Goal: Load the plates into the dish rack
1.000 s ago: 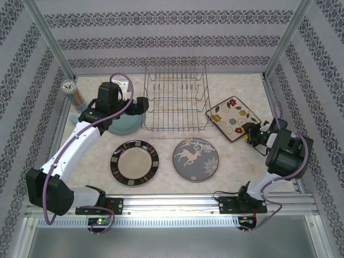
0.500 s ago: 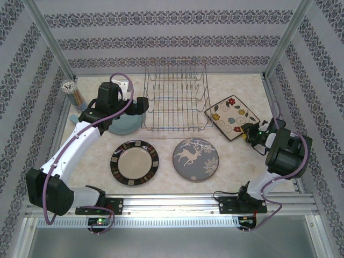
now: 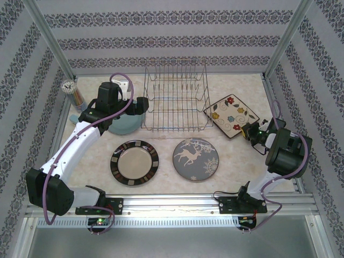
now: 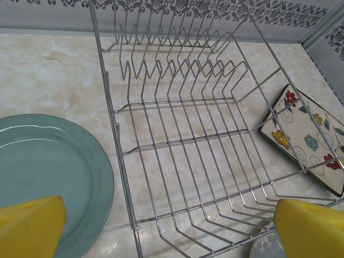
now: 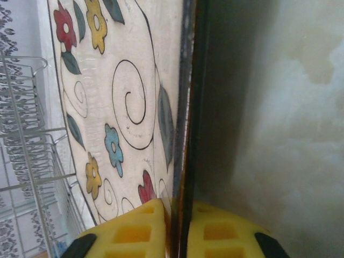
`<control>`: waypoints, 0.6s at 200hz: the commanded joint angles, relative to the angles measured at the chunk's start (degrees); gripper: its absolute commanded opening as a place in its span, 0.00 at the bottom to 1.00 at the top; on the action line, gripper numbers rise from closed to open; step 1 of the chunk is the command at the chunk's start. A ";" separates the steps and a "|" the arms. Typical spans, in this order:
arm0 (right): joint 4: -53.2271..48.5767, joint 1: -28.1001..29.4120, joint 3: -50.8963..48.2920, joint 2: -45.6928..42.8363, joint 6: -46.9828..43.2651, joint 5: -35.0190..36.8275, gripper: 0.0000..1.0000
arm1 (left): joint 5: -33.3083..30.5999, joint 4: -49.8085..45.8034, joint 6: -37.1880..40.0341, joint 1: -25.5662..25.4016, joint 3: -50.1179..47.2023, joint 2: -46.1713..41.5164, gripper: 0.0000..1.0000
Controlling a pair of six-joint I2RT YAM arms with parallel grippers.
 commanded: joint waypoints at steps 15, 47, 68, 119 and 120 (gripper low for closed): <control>1.73 0.46 0.16 -0.72 -1.50 -0.87 0.00 | -0.45 1.96 0.65 -0.09 -0.45 0.30 1.00; 1.23 0.53 0.16 -1.92 -1.93 -1.02 0.00 | -0.45 1.96 0.65 -0.09 -0.48 0.31 1.00; -0.27 0.48 0.09 -3.54 -2.71 -0.07 0.00 | -0.42 1.96 0.66 -0.06 -0.47 0.29 1.00; -3.24 0.37 -0.10 -7.82 -4.43 2.90 0.00 | -0.35 1.96 0.50 -0.11 -0.48 0.28 1.00; -3.21 0.37 -0.10 -7.88 -4.41 2.86 0.00 | -0.31 1.96 0.49 -0.07 -0.51 0.35 1.00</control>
